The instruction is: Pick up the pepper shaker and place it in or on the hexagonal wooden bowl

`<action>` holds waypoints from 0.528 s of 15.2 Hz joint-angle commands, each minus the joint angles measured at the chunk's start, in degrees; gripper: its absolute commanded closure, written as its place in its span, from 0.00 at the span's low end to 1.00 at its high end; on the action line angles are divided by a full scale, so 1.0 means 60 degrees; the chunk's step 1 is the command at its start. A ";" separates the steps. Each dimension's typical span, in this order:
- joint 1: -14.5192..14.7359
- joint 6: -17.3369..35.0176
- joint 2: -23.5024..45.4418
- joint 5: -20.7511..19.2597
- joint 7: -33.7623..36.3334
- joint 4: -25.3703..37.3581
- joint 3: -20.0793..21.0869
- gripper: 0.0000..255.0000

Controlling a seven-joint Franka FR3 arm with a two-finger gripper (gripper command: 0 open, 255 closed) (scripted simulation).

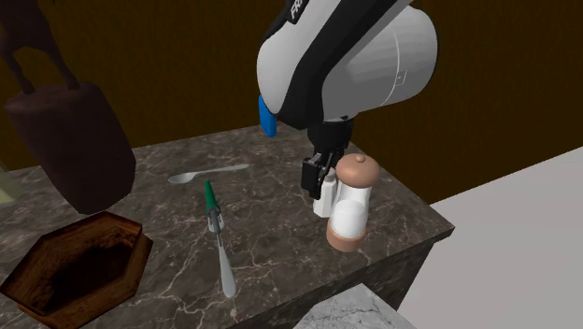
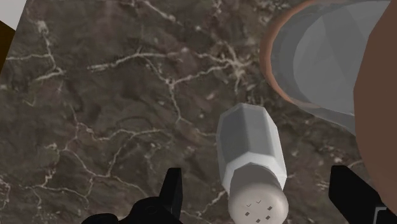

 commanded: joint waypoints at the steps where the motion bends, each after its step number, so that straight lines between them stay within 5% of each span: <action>1: 0.0003 0.0024 0.0016 0.0003 -0.0002 -0.0005 -0.0006 0.00; 5: 0.0002 0.0021 0.0014 0.0002 -0.0002 -0.0005 -0.0005 0.00; 6: 0.0002 0.0021 0.0014 0.0002 -0.0002 -0.0005 -0.0005 1.00; 8: 0.0002 0.0021 0.0014 0.0002 -0.0002 -0.0005 -0.0005 1.00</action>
